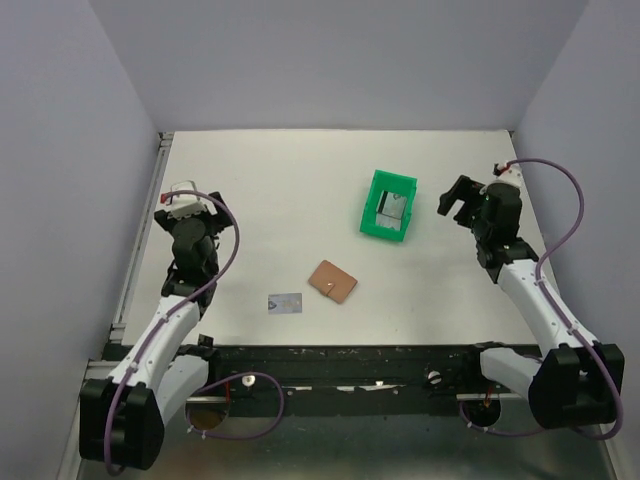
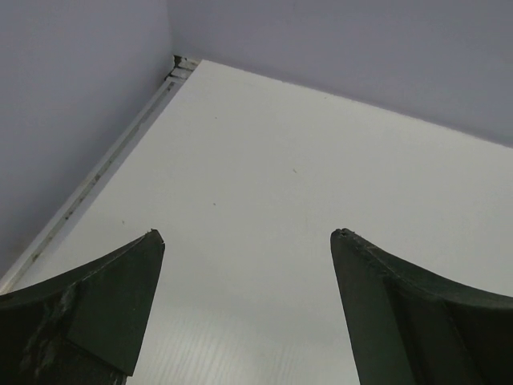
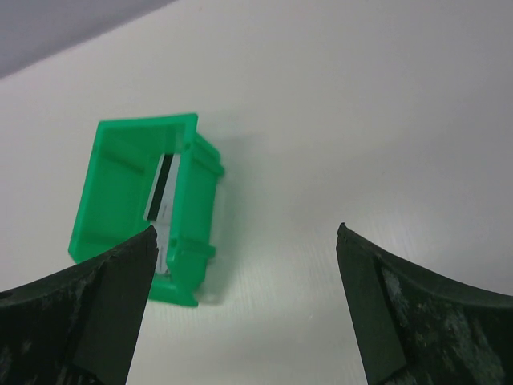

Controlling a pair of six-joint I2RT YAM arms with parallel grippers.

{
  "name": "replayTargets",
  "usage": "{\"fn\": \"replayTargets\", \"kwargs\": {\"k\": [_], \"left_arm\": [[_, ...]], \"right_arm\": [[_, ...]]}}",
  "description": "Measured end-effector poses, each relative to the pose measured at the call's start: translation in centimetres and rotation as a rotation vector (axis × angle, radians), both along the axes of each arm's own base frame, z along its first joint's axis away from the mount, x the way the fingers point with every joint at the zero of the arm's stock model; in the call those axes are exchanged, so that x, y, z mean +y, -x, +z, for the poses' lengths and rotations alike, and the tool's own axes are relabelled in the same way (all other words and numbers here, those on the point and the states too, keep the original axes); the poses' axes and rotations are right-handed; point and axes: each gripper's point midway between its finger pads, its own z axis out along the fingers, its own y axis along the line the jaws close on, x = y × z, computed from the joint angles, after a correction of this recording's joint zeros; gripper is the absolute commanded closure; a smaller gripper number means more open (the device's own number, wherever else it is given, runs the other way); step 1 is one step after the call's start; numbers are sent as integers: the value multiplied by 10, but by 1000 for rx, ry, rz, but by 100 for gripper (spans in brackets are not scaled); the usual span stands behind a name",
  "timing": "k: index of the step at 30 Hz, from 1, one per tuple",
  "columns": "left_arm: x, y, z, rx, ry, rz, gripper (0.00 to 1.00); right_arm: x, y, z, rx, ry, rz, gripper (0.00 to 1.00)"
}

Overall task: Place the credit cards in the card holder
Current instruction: Pick up the card holder from the center of the board.

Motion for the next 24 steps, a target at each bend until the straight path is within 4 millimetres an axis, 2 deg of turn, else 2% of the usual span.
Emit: {"fn": "replayTargets", "kwargs": {"k": [2,6,9,13,19,21,24], "left_arm": [[-4,9,-4,14,60,-14,1],[-16,28,-29,71,169,-65,1],[-31,39,-48,127,239,-131,1],[-50,43,-57,166,301,-223,1],[-83,50,-73,233,355,-353,1],[-95,52,-80,265,361,-396,1],[-114,56,-89,308,362,-463,1]], "right_arm": [[14,10,-20,72,-55,57,0],[46,33,-48,155,-169,203,0],[67,46,-50,187,-251,294,0],[99,61,-52,220,-301,400,0],[168,110,-81,347,-293,619,3],[179,120,-98,408,-287,645,4],[183,125,-122,489,-276,645,5]]}}
